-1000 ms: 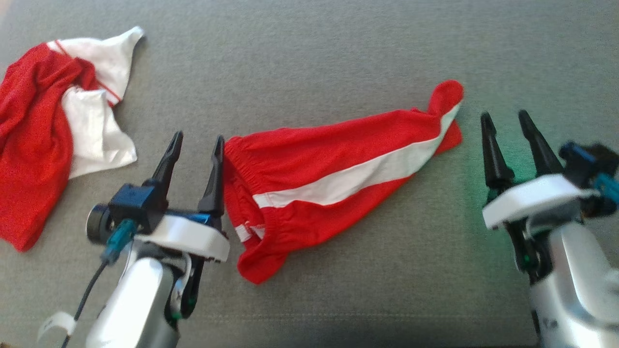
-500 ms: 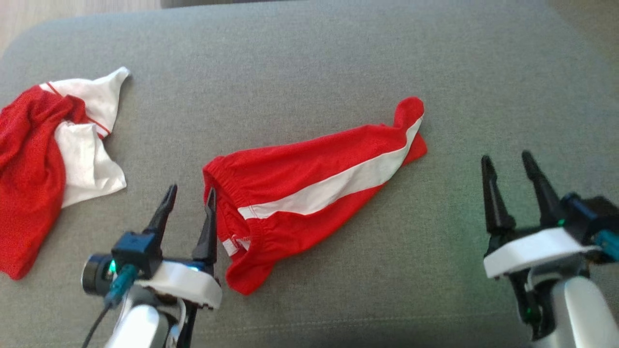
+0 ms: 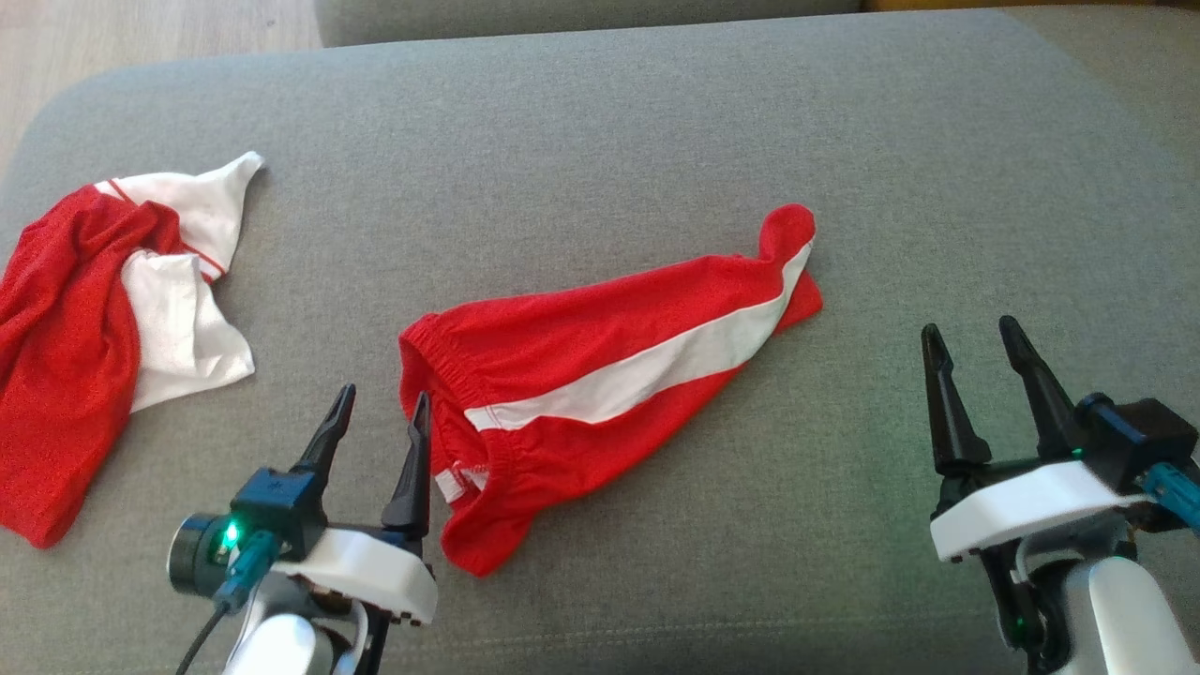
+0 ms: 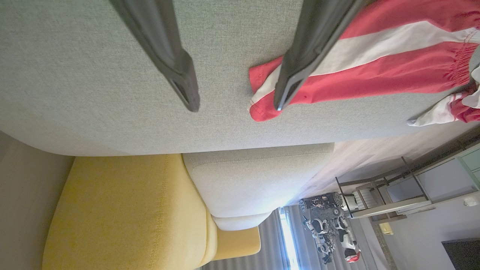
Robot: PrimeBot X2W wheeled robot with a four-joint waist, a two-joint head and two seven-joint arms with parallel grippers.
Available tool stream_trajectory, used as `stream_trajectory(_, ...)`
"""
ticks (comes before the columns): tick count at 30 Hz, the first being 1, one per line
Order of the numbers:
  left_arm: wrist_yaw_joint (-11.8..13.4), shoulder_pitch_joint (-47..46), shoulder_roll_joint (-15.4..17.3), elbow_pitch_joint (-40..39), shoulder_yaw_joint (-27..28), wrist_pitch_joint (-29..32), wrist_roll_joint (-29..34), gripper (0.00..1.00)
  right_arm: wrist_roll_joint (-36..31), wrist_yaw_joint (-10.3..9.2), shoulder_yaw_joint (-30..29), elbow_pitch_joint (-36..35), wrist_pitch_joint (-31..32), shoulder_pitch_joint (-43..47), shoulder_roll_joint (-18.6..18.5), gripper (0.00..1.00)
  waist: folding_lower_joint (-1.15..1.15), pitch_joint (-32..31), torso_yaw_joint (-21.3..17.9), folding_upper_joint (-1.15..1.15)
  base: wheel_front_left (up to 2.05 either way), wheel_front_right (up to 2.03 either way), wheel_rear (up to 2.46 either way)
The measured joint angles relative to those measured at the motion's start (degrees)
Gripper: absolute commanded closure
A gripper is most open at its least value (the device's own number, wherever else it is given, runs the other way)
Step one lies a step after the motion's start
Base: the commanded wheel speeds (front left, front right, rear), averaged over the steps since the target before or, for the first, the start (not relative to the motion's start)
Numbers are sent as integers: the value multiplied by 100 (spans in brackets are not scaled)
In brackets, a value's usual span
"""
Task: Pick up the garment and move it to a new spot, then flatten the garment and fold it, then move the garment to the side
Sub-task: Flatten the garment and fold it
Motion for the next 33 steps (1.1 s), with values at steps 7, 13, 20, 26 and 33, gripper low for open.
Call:
stream_trajectory(7, -3, -7, 8, -2, -78, 64, -1, 0, 0, 0, -3, -18, 1, 0, 16, 0, 0, 34, 10, 0, 0, 0, 0)
stream_trajectory(13, -234, -262, 2, 14, -264, 407, -123, 0, 0, 0, 1, -27, 43, -4, 45, 0, 0, 77, 29, 0, 0, 0, 0)
stream_trajectory(20, -472, -564, -129, 116, -456, 1155, -490, 0, 0, 0, 25, -19, 63, -7, 67, 0, 0, 145, -41, 0, 0, 0, 0)
stream_trajectory(26, -453, -552, -134, 272, -480, 1466, -694, 0, 0, 0, 16, 23, 75, -7, 91, 0, 0, 198, -123, 0, 0, 0, 0)
stream_trajectory(33, -415, -391, -146, 308, -372, 1637, -944, 0, 1, 0, 10, 52, 75, -10, 113, 0, 0, 211, -150, 0, 0, 0, 0)
